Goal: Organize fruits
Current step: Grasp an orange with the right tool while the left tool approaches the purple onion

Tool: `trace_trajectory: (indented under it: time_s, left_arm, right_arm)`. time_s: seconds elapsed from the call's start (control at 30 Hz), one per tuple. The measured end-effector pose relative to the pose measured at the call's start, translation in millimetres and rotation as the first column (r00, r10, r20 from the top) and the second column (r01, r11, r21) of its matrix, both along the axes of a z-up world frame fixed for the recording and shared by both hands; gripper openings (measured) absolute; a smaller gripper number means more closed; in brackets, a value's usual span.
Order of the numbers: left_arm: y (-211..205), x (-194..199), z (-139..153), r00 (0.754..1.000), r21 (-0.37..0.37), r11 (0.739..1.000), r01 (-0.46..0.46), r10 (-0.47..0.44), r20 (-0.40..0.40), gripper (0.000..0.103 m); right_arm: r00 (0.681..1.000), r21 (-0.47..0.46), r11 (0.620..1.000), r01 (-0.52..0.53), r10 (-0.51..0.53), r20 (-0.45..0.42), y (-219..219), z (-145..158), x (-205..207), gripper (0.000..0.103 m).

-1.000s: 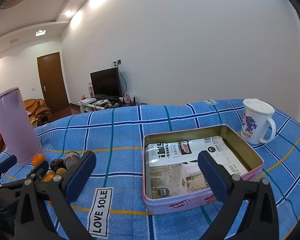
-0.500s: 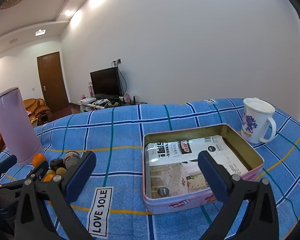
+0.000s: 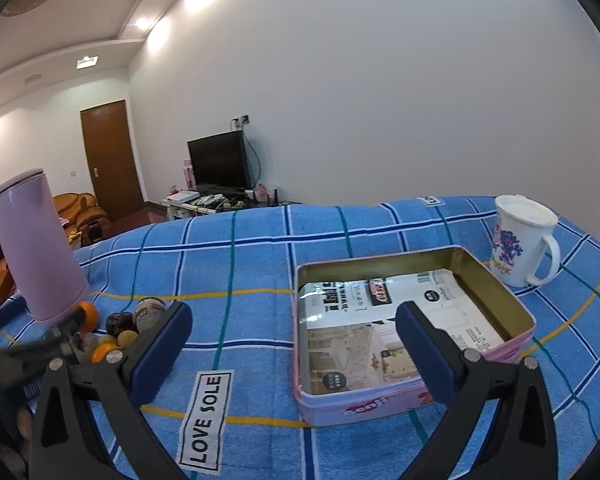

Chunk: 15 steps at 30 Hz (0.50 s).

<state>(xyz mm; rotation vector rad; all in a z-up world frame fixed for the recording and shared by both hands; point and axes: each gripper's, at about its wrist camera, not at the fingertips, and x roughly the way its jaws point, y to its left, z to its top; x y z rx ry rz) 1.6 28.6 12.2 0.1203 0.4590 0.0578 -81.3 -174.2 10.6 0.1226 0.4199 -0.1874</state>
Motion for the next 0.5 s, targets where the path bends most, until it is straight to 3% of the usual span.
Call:
trace_trajectory:
  time_s: [0.07,0.13,0.27,0.4,0.5]
  left_arm:
    - [19,5,3,0.996,-0.005,0.996,-0.091,0.091,0.01,0.097]
    - [41,11,5,0.984,-0.033,0.984,-0.176,0.176,-0.01,0.097]
    - [67,18,2,0.969,-0.066,0.967,-0.245,0.241,-0.058,0.097]
    - [74,21,0,0.972,-0.075,0.971,-0.226,0.22,-0.082,0.097]
    - [79,25,-4,0.978,-0.111,0.976,-0.187,0.174,-0.118,0.097]
  right_arm:
    - [0.999,0.004,0.999,-0.033,0.033,-0.006,4,-1,2,0.103]
    - [0.996,0.019,0.996,-0.09,0.09,-0.02,10,-3,5,0.097]
    - [0.966,0.084,0.968,-0.236,0.243,-0.088,27,-11,19,0.083]
    - [0.89,0.17,0.902,-0.396,0.423,-0.17,53,-22,32,0.07]
    - [0.816,0.18,0.852,-0.491,0.523,-0.248,81,-33,40,0.07]
